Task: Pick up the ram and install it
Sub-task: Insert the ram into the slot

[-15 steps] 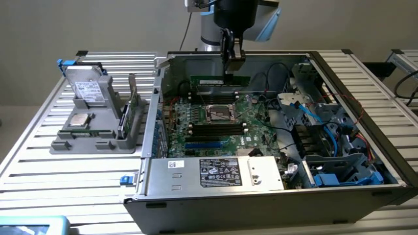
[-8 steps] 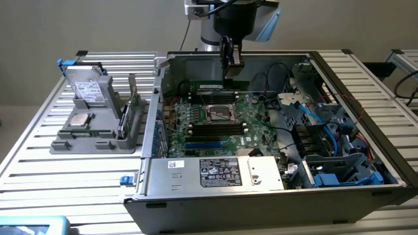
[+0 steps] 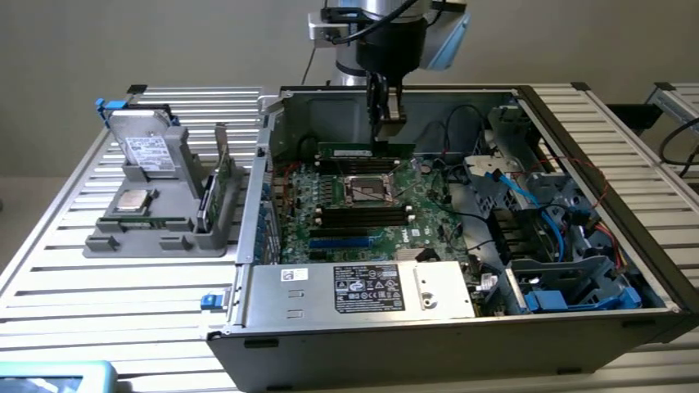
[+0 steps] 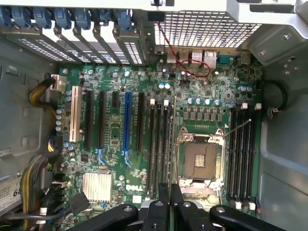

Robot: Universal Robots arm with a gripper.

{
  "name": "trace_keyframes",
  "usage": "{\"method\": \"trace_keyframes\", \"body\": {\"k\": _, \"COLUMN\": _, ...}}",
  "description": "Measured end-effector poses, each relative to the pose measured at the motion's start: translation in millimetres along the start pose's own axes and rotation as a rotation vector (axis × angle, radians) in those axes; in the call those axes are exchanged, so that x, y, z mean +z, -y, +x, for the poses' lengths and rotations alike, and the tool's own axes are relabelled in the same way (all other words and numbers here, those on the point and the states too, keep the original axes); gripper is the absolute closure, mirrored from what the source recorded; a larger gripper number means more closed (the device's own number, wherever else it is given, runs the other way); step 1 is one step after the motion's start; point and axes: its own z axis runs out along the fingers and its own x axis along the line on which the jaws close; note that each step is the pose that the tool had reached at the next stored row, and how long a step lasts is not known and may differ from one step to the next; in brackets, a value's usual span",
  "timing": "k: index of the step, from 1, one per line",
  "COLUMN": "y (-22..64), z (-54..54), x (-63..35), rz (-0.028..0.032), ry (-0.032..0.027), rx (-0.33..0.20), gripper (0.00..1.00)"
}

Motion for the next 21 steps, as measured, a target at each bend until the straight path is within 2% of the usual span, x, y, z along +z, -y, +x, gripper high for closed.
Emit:
{"method": "trace_keyframes", "body": {"k": 8, "y": 0.0, "z": -0.5, "x": 14.1, "rz": 0.0026, "ry": -0.0008, "rx": 0.000, "gripper": 0.86}}
{"method": "trace_keyframes", "body": {"k": 21, "y": 0.1, "z": -0.9, "x": 27.0, "rz": 0.0114, "ry": -0.0256, "rx": -0.002, "gripper": 0.86}}
